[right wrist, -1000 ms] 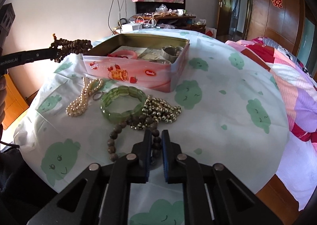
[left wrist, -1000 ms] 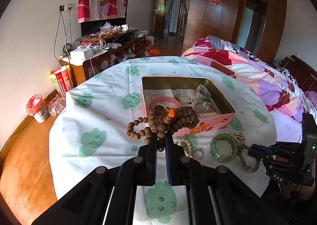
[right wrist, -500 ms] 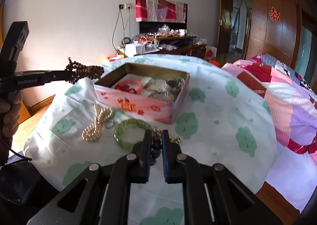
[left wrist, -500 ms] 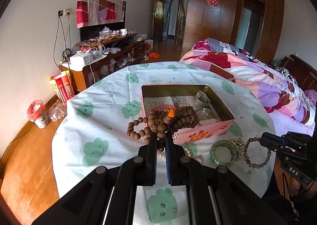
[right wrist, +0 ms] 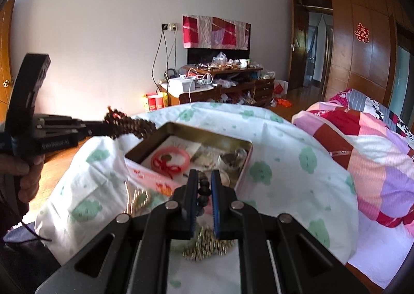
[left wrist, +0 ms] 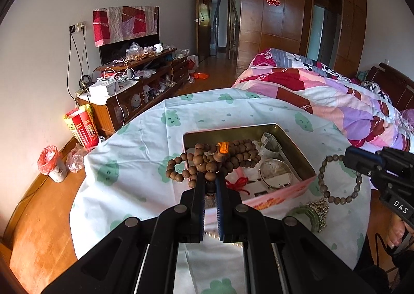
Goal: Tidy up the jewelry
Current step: 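Carry the brown strand and dark bracelet over the pink tin with both tools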
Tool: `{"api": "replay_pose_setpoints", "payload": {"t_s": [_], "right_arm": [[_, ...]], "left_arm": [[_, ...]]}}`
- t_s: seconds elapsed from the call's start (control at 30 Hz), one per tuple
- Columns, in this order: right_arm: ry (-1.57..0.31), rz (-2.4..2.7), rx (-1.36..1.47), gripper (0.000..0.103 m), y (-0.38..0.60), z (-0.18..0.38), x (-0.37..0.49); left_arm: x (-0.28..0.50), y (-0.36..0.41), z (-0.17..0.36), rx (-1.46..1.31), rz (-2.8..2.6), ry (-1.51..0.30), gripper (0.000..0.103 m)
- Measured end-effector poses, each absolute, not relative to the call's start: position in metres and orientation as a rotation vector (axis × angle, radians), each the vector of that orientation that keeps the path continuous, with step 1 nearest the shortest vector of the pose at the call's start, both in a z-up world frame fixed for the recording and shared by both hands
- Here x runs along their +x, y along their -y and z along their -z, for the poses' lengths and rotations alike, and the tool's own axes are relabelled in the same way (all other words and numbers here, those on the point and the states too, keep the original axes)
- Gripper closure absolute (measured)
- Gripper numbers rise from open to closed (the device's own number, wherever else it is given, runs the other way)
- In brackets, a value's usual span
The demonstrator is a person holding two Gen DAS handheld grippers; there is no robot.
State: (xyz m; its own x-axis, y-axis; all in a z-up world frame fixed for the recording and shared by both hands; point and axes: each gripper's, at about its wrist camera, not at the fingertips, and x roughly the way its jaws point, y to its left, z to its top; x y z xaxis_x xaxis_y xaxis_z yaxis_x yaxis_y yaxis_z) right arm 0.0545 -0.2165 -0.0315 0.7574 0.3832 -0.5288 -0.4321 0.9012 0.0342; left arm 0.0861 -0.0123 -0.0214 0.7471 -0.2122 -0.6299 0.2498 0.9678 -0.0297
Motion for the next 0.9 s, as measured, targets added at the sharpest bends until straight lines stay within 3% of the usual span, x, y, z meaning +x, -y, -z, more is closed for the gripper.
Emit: {"api": "replay_pose_setpoints", "payload": {"t_s": [0.9], "right_arm": [[-0.617, -0.401, -0.084, 0.091, 0.191, 0.054, 0.143]], "left_arm": [[0.155, 0.046, 0.045, 0.173, 0.223, -0.751, 0.097]]}}
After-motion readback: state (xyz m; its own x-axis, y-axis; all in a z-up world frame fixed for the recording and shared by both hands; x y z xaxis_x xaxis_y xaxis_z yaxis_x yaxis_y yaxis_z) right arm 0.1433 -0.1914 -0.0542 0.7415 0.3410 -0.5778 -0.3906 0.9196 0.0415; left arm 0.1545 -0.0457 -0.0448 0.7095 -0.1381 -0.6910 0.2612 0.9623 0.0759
